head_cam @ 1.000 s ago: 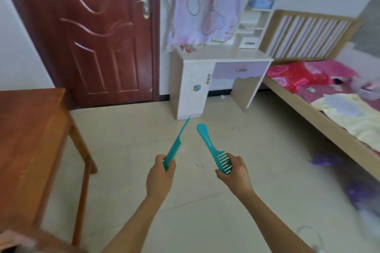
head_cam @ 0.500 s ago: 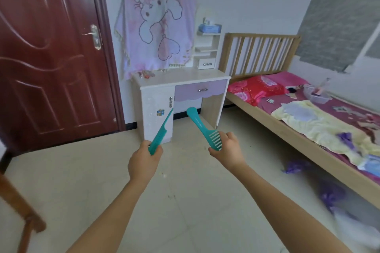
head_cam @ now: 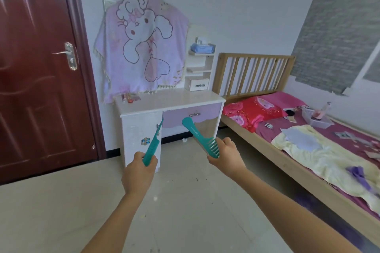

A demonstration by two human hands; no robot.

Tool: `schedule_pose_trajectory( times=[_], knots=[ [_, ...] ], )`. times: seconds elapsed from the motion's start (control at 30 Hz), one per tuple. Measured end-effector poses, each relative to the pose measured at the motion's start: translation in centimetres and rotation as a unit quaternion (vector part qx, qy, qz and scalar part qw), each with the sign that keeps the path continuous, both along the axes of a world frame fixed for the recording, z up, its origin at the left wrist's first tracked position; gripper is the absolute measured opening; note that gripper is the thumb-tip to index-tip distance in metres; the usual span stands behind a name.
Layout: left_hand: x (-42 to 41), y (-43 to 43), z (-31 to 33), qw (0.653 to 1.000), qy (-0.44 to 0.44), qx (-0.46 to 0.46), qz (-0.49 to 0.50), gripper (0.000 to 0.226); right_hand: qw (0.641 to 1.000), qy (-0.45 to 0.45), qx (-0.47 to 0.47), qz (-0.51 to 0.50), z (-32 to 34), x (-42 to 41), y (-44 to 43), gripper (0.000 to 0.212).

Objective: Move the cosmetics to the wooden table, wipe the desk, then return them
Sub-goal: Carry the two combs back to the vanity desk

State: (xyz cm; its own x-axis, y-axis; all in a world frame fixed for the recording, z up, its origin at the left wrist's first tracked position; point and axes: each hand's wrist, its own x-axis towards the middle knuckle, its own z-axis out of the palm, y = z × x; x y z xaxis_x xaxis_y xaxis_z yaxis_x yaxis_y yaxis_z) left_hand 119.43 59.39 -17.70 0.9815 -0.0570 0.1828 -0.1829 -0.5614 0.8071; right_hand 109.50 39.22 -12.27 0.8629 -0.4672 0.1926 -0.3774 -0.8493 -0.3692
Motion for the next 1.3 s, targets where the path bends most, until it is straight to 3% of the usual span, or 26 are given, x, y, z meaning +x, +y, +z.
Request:
schedule_pose_trajectory(
  times=[0.27,0.5,0.63,0.93,1.3],
  knots=[
    [5.7,-8.6,-2.4,0.998,0.022,0.059,-0.018,0.024,0.998,0.030,0.052,-0.027,-4.2,5.6,-9.7,0.050],
    [12.6,-18.5,-2.0,0.999,0.019,0.041,0.011,0.022,0.999,0.002,0.035,0.022,-3.4,13.1,-21.7,0.047],
    [15.4,-23.2,-2.0,0.998,0.033,0.036,0.037,0.023,0.996,-0.017,0.081,0.031,-2.9,17.8,-26.7,0.045],
    [21.2,-25.8,-6.4,0.986,0.097,0.086,0.107,0.022,0.982,0.054,0.132,0.127,-9.5,27.3,-27.8,0.042],
    [38.2,-26.7,-6.5,0.984,0.101,0.054,0.138,0.027,0.982,0.036,0.102,0.152,-7.6,46.8,-29.9,0.033]
  ],
)
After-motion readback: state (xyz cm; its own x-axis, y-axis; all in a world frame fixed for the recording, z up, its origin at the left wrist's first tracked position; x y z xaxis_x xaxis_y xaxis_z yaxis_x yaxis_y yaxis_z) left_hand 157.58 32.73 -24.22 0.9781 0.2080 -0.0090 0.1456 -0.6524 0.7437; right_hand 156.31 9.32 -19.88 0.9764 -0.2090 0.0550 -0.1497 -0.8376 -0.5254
